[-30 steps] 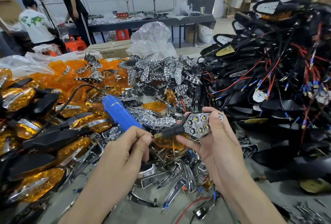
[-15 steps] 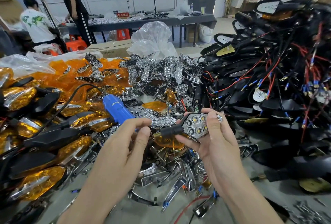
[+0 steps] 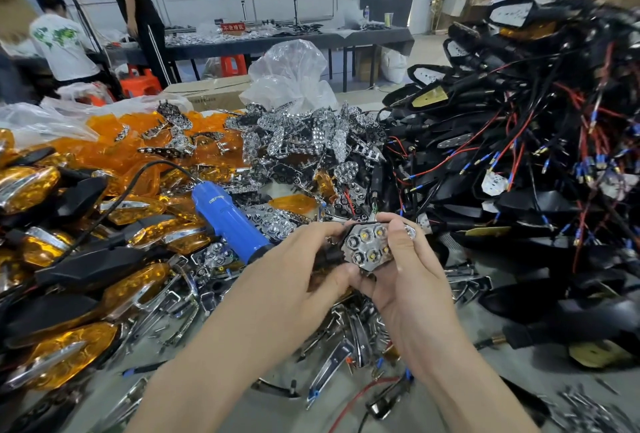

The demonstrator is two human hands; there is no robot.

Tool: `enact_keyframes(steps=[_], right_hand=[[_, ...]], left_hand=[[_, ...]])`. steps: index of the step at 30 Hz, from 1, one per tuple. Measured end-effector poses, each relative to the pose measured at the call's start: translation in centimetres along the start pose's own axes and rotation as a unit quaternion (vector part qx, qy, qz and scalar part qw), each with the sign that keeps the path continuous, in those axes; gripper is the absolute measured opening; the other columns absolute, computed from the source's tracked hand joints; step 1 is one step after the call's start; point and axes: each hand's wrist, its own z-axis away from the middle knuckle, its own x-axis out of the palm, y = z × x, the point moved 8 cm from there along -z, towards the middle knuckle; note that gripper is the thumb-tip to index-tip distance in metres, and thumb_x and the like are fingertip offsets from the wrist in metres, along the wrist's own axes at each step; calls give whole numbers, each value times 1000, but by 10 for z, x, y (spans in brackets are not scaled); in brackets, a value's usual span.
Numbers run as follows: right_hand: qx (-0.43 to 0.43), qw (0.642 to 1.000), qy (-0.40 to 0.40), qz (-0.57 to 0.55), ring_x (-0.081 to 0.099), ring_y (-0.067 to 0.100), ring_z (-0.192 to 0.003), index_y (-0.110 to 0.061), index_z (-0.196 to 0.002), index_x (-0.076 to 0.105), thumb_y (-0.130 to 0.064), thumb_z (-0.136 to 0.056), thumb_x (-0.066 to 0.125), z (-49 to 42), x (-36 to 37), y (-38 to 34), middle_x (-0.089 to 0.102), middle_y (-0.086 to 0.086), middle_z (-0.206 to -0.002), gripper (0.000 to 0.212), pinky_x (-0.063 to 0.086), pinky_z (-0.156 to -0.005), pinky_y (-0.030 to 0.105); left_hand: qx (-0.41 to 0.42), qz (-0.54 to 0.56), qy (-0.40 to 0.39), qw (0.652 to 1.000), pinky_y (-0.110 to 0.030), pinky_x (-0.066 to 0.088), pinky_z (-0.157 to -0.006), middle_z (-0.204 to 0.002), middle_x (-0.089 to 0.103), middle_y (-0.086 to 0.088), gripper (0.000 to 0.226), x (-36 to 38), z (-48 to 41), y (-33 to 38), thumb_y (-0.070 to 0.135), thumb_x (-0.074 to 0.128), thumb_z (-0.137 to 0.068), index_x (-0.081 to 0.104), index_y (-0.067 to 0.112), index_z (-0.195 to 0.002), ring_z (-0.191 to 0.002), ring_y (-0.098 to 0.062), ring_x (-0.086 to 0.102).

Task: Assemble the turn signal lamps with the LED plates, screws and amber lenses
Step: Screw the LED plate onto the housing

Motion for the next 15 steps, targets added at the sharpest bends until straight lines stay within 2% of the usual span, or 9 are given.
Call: enact_keyframes(steps=[3, 6, 10, 13, 15], right_hand=[[23, 999, 6, -34, 74, 28, -88, -13, -117, 61, -38, -89, 56, -1, 1, 3, 75, 19, -111, 38, 62, -67, 40], [41, 997, 12, -58, 74, 33, -87, -10, -117, 61, -33, -99, 51, -2, 0, 7, 74, 22, -111, 31, 62, -66, 39], [55, 998, 17, -41, 74, 30, -83, -16, -105, 70, -33, -96, 55, -3, -4, 10, 76, 18, -103, 25, 64, -65, 42], [57, 998, 9, -23, 75, 25, -82, -25, -95, 76, -37, -87, 60, -3, -2, 10, 77, 14, -101, 22, 62, -66, 40], [59, 998, 2, -18, 75, 24, -81, -27, -96, 76, -33, -91, 60, -3, -2, 10, 77, 13, -102, 18, 61, -62, 38]], left_hand=[[28, -95, 23, 995, -21, 52, -71, -123, 43, 34, 52, 2, -2, 10, 74, 37, -86, 20, 61, -134, -92, 4, 58], [50, -167, 51, 983, -25, 52, -62, -120, 54, 25, 61, 3, -5, 16, 79, 25, -86, 23, 53, -141, -88, 0, 62], [49, -155, 43, 986, -28, 55, -63, -108, 62, 25, 67, 2, -5, 11, 83, 21, -83, 28, 53, -142, -84, -3, 67], [30, -104, 24, 994, -25, 52, -68, -84, 47, 37, 65, 4, -5, 4, 86, 24, -78, 25, 58, -137, -84, -3, 65], [29, -101, 17, 994, -22, 50, -66, -78, 39, 41, 64, 5, -6, 3, 86, 25, -77, 23, 60, -135, -80, -1, 63]])
